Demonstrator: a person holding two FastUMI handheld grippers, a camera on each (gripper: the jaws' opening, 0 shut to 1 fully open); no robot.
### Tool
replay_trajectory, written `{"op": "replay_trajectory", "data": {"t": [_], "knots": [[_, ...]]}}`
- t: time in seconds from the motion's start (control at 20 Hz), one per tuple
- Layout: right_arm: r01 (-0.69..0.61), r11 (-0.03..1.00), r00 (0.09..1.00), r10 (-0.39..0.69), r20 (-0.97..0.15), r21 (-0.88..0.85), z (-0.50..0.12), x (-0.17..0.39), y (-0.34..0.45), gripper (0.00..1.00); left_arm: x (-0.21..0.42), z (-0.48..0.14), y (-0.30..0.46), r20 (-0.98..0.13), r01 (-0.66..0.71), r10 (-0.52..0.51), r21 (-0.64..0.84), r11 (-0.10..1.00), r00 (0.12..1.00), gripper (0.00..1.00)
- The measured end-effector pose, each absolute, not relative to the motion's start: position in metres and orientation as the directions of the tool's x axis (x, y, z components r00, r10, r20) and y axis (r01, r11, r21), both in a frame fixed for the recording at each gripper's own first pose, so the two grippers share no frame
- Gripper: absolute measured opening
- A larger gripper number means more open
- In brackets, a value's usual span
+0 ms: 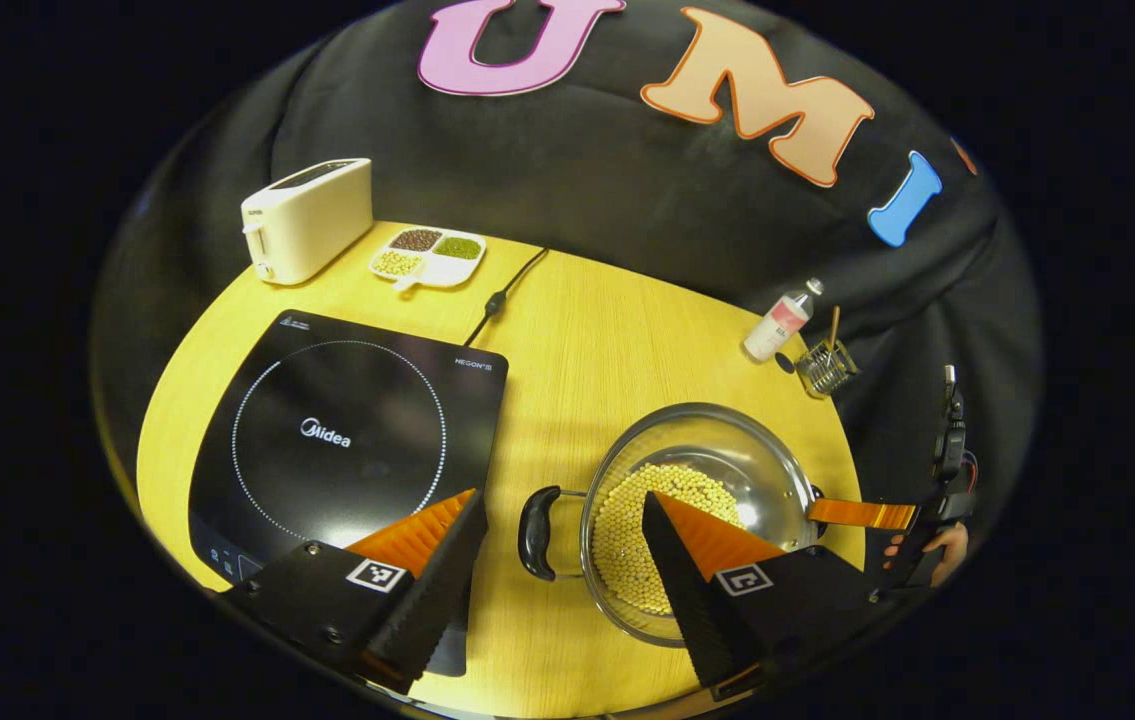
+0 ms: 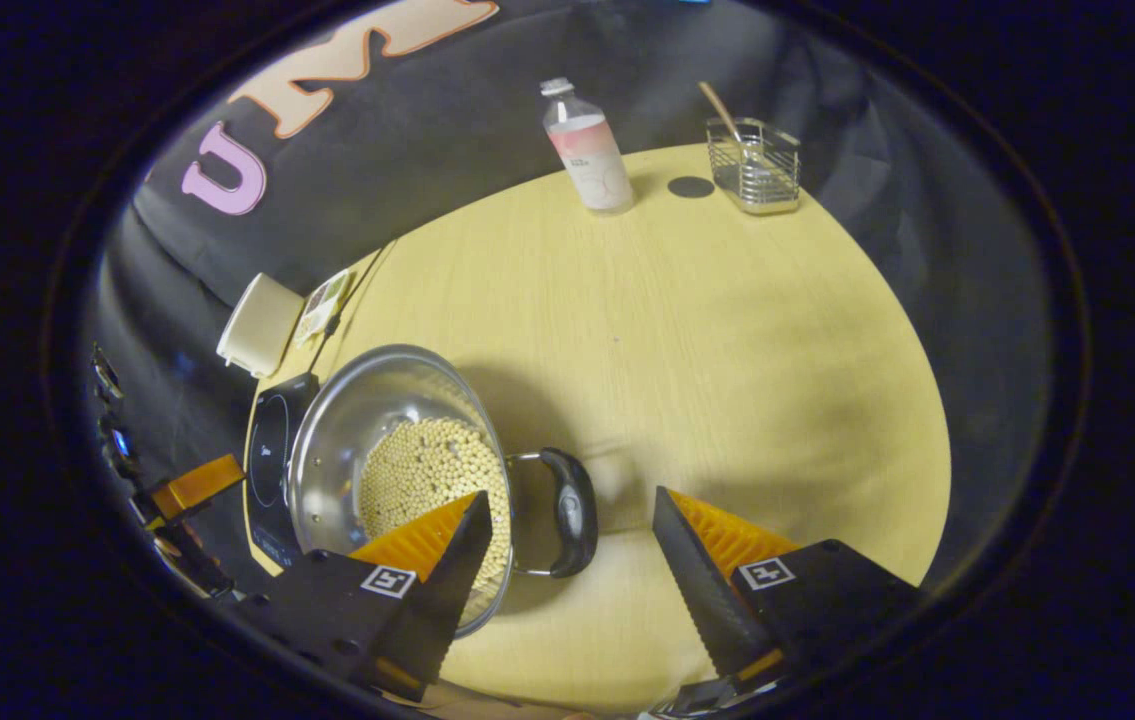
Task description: First push the handle of the pot to place it horizontally, then grasp the pot with both hands and set it on the induction cooktop.
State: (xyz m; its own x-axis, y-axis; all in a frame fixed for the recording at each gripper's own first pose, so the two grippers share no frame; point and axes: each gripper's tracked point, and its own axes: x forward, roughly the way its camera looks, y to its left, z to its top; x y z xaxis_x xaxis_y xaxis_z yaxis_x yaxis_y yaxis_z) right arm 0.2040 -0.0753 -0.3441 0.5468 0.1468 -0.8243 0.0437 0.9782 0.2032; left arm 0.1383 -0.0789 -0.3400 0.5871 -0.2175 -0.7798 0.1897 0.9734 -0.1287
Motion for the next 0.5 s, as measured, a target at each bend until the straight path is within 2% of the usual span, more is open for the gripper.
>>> {"op": "replay_trajectory", "data": {"t": [0.05,0.1,0.3,0.5], "knots": [[0.043,0.977,0.534,0.154,-0.831,0.208,-0.348,0.205,-0.075,0.93,0.140,-0.346,-0.079,-0.796,0.196,-0.216,-0.125,0.973,0.565,0.97],[0.041,0.976,0.524,0.160,-0.837,0.212,-0.351,0.207,-0.075,1.00,0.140,-0.353,-0.079,-0.811,0.199,-0.213,-0.122,0.972,0.544,0.96],[0.021,0.976,0.487,0.180,-0.855,0.217,-0.362,0.206,-0.070,1.00,0.137,-0.378,-0.073,-0.873,0.174,-0.177,-0.108,0.979,0.454,0.97],[-0.005,0.974,0.457,0.205,-0.866,0.228,-0.371,0.208,-0.061,0.99,0.138,-0.391,-0.079,-0.892,0.171,-0.187,-0.126,0.977,0.412,0.97]]}}
